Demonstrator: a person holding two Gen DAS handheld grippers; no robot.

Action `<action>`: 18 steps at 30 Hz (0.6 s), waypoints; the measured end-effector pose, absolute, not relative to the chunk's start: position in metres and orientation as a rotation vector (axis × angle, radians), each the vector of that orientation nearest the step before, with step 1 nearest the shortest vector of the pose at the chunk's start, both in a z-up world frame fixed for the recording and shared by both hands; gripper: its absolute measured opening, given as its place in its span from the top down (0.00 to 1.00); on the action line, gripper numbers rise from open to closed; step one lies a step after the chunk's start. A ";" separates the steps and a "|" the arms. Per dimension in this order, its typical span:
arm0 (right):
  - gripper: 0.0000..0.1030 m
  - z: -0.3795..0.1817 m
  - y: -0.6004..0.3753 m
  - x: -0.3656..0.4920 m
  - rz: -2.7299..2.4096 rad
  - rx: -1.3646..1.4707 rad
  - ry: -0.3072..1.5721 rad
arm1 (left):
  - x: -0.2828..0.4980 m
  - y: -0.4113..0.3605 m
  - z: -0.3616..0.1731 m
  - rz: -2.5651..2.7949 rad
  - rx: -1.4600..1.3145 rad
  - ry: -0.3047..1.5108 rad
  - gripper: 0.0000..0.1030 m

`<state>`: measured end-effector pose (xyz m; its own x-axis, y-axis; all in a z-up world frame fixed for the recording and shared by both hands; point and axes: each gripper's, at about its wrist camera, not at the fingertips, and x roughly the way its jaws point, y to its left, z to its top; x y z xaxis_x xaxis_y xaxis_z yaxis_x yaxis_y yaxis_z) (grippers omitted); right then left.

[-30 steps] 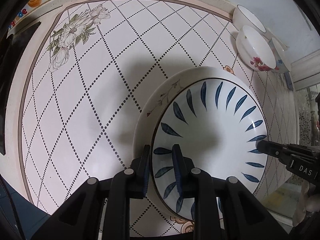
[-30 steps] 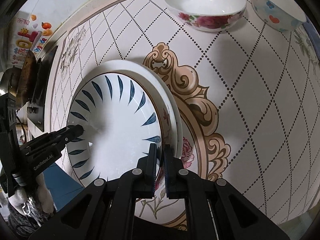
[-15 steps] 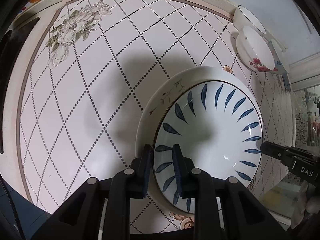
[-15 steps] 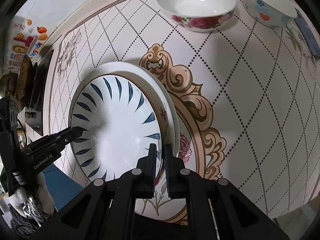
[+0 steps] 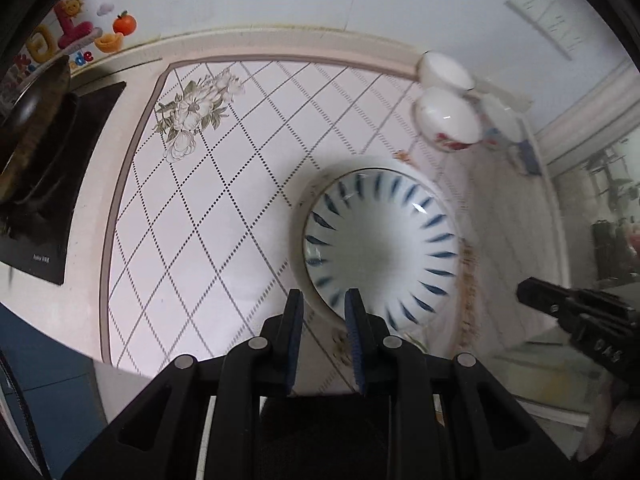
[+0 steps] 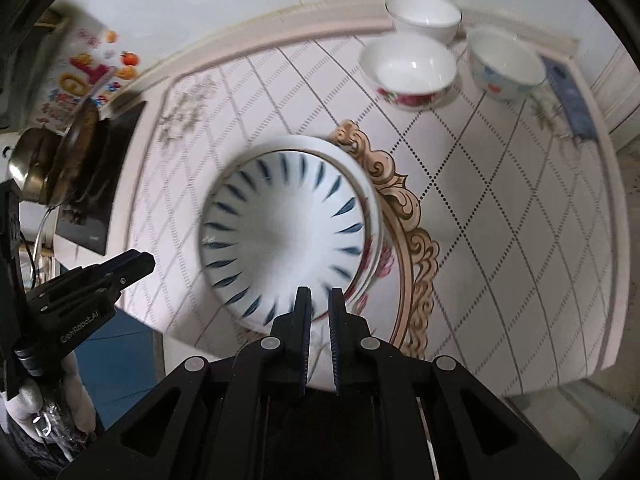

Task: Organize plates and bowls
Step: 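Open both tools and lift them away from the plate stack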

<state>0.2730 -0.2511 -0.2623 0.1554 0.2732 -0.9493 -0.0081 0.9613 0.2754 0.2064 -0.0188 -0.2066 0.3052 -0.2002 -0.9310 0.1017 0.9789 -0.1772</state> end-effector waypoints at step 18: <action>0.90 -0.136 -0.233 0.156 0.174 0.222 1.228 | 0.133 -0.015 -0.119 -0.278 -0.031 1.107 0.81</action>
